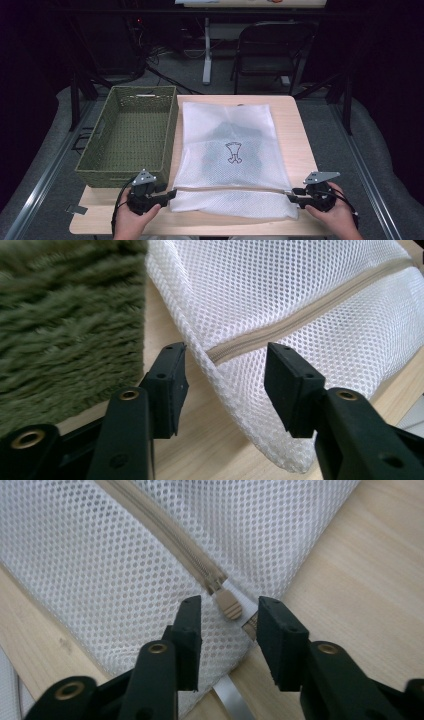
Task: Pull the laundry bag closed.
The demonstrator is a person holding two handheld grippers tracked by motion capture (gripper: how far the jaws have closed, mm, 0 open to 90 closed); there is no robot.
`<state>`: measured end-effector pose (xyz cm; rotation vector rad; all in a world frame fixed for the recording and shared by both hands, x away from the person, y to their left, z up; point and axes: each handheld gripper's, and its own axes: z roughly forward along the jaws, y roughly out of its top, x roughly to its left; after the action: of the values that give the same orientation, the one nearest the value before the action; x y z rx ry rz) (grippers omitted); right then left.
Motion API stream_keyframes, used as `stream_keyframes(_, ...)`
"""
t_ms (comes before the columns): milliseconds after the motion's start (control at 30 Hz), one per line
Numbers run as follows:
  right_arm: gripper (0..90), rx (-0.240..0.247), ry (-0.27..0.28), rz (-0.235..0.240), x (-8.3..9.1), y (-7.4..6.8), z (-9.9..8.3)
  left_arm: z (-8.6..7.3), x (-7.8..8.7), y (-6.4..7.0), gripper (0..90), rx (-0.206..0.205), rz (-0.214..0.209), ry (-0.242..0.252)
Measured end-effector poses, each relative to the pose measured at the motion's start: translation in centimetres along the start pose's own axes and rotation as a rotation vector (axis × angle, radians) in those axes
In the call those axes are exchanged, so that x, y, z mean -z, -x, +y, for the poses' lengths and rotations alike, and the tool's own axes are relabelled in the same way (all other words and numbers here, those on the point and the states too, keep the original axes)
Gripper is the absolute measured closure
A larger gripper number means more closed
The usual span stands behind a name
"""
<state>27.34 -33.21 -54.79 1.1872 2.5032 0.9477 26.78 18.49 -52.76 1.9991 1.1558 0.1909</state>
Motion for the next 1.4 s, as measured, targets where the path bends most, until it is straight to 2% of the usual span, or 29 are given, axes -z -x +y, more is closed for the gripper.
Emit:
stream_keyframes(100, 50.9, -0.019, 0.021, -0.012, 0.4, -0.1, 0.3, 0.2, 0.5, -0.2, 48.0, -0.007, 0.015, 0.014)
stream_keyframes(233, 44.9, -0.031, 0.035, -0.02, 0.8, -0.4, 0.8, 0.4, 1.2, -0.3, 46.4, -0.013, 0.03, 0.009)
stream_keyframes(267, 44.9, -0.029, 0.036, -0.021, 0.9, -0.5, 1.0, 0.4, 1.4, -0.3, 46.2, -0.025, 0.041, 0.012)
stream_keyframes(433, 45.5, -0.013, 0.067, -0.049, 1.6, -1.5, 1.7, 0.4, 2.3, -0.7, 45.4, -0.028, 0.049, 0.024)
stream_keyframes(633, 47.3, 0.007, 0.08, -0.062, 1.9, -3.6, 2.4, -0.2, 3.0, -1.1, 44.8, -0.034, 0.045, 0.026)
stream_keyframes(767, 47.3, 0.034, 0.088, -0.067, 1.8, -5.1, 2.8, -0.6, 3.2, -1.3, 44.8, -0.042, 0.045, 0.024)
stream_keyframes(933, 47.5, 0.033, 0.112, -0.063, 1.3, -6.6, 3.0, -1.3, 3.4, -1.5, 44.8, -0.04, 0.038, 0.019)
stream_keyframes(1067, 47.7, 0.039, 0.105, -0.058, 0.7, -7.5, 2.9, -1.9, 3.4, -1.7, 44.8, -0.033, 0.036, 0.018)
stream_keyframes(1200, 47.8, 0.036, 0.107, -0.071, 0.1, -8.2, 2.8, -2.6, 3.2, -2.0, 44.7, -0.017, 0.038, 0.017)
stream_keyframes(1267, 48.3, 0.039, 0.114, -0.07, -0.2, -8.3, 2.8, -2.9, 3.1, -2.1, 44.7, -0.003, 0.033, 0.014)
stream_keyframes(1400, 48.4, 0.027, 0.128, -0.07, -0.8, -8.3, 2.5, -3.1, 2.9, -2.3, 44.7, 0.0, 0.042, 0.016)
